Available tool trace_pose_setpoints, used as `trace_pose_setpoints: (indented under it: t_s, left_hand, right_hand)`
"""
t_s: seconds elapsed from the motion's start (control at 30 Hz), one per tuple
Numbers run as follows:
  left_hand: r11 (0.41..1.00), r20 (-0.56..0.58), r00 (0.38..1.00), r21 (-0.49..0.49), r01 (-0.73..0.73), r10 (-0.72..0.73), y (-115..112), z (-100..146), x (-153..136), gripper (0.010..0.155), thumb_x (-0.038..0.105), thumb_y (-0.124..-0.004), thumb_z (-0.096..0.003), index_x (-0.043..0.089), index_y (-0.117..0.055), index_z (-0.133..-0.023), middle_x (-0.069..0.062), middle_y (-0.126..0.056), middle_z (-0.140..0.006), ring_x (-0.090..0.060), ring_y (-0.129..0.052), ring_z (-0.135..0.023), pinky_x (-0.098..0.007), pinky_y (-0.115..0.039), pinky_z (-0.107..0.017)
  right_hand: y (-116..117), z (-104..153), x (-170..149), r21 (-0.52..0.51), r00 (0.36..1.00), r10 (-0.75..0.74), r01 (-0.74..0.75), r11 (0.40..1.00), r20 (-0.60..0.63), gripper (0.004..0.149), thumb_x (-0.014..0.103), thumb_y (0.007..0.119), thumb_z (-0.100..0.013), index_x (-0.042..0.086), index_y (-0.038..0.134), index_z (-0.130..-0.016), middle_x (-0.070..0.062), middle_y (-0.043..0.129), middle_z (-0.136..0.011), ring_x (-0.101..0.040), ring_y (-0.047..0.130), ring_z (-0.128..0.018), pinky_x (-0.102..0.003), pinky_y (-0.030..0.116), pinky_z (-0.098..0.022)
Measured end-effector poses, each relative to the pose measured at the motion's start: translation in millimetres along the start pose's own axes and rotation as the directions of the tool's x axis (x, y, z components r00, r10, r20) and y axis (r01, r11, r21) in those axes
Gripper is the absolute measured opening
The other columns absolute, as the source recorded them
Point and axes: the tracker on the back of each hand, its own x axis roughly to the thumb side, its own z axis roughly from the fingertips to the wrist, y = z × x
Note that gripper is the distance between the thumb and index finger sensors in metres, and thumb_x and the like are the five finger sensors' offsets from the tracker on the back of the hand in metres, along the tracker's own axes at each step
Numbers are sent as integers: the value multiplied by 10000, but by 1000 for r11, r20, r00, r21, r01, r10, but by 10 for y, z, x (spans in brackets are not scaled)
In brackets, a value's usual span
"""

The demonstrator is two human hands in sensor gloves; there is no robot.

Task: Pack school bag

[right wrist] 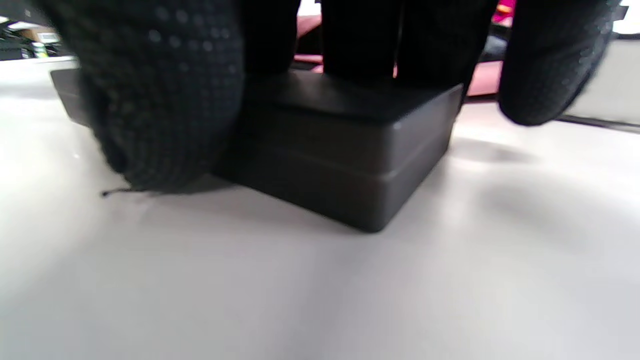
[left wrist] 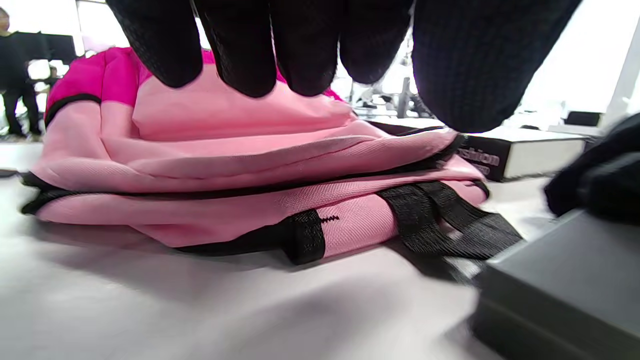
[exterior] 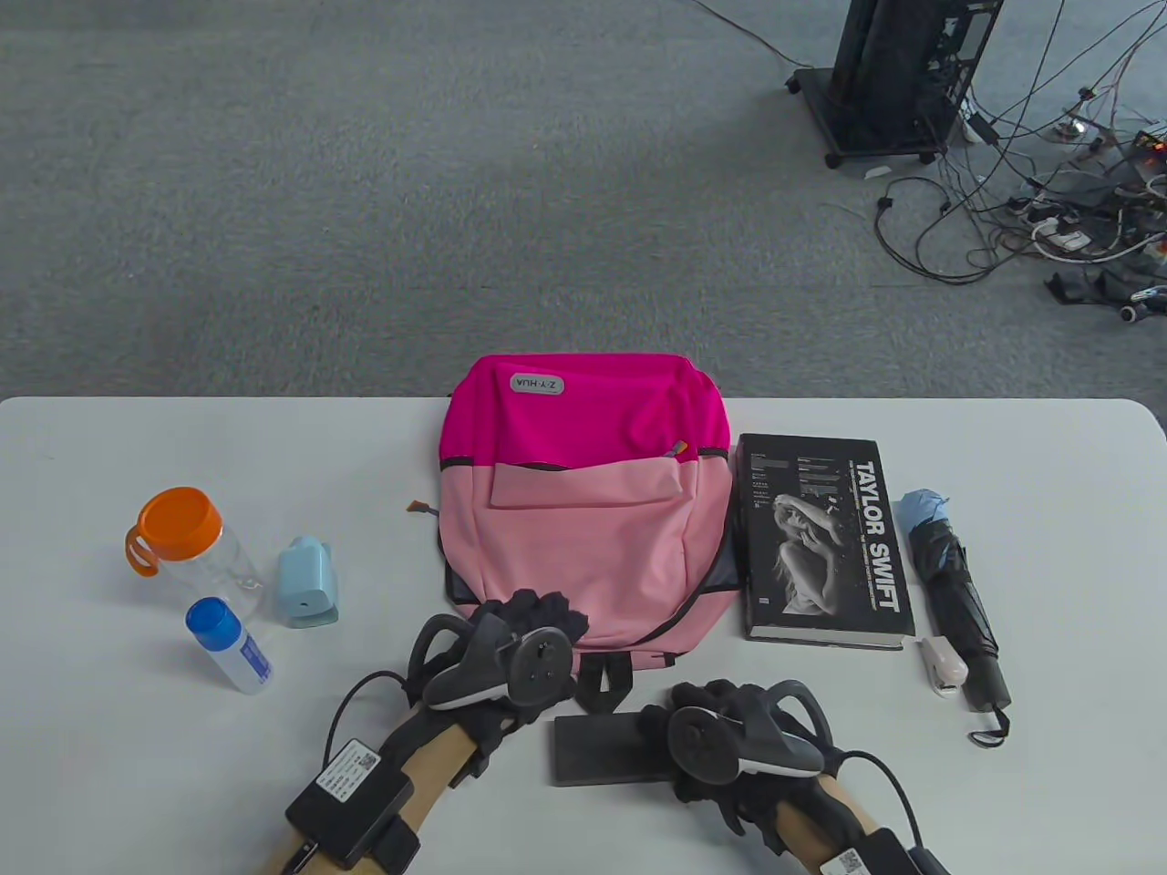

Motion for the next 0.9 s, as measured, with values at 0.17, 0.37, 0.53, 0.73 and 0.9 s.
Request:
trace_pose_setpoints:
  t_s: [0.17,0.37,0.53,0.73,0.9]
  left_hand:
    - [993,-55,998,-117,14,-21,-199,-377,-21,929,527,-878,-412,186,-444,-1159,-227,-509,-1245,-552,-506,-1127,-722,-524,-779]
    - [997,-33,999,-74,30,-32,-310,-523,10,535,421,-797,-465,235,-821,-966,-191,-761,-1138,-523,-756,-1043,-683,-679,-736]
    - [993,-37,997,-105,57,-61,-228,-505,31,454,380,-806,-464,234,-880,-888,-168,-842,-1086,-497,-842,-1007,-663,-734,-721]
    - [945,2,1000,-325,-13,15,163,-517,-14,432,365,-801,-460,202,-916,-843,-118,-968,-1017,-439,-916,-983,-679,-704,-738]
    - [987,-15,994,-121,-107,106,842,-509,-53,432,342,-774,-463,198,-894,-852,-112,-942,-1034,-469,-820,-1039,-705,-642,-759]
  right_hand:
    - [25,166,-206,16,999,1,0,1000,-44,729,427,973,-308,363,630,-948,-197,761,-1062,-489,831,-926,-744,756,-591]
    - [66,271,-239,-10,998,-5,5,1000,-68,741,437,965,-317,346,619,-966,-205,757,-1058,-487,828,-920,-704,784,-584]
    - [76,275,-211,-5,999,5,-5,1000,-50,765,420,955,-332,305,595,-997,-241,747,-1059,-513,823,-917,-710,778,-585]
    - [-71,342,-188,-64,996,-84,86,994,21,763,360,905,-356,257,569,-1033,-305,692,-1078,-569,773,-938,-726,753,-600]
    - [-321,258,-148,-179,992,-123,125,976,22,759,355,867,-373,247,538,-1048,-310,657,-1094,-581,750,-950,-729,746,-601]
